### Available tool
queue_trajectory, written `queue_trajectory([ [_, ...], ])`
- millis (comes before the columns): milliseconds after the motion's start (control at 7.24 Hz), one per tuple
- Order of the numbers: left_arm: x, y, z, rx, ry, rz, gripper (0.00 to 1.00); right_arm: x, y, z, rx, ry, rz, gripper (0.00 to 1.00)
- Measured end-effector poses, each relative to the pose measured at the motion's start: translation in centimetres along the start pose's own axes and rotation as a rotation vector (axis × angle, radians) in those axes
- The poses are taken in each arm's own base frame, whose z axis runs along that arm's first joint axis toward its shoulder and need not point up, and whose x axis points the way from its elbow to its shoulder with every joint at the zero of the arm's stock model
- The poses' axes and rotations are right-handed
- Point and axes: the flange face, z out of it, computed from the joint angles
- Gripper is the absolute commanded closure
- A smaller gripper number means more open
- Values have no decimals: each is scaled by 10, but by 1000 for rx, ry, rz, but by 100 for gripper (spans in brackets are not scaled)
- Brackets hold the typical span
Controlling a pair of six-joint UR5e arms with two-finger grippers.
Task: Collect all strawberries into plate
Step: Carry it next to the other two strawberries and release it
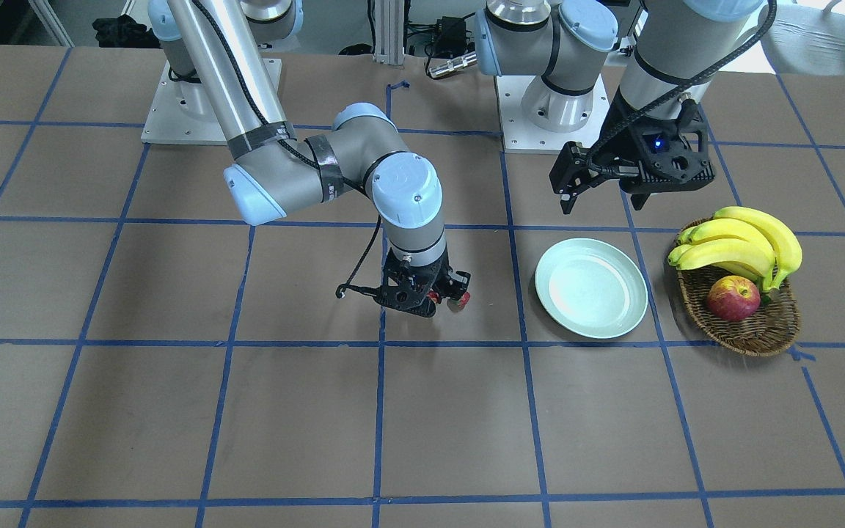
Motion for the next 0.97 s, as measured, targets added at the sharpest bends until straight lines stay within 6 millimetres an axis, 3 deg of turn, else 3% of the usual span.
queue_trajectory([
  [138,0,0,0,-1,-1,-2,0,-1,0,1,0,1,0,29],
  [690,1,-1,3,-9,-2,-3,0,-1,-1,0,2,5,0,25],
  [967,1,-2,3,-6,0,-1,0,3,-2,-25,19,14,-22,24],
])
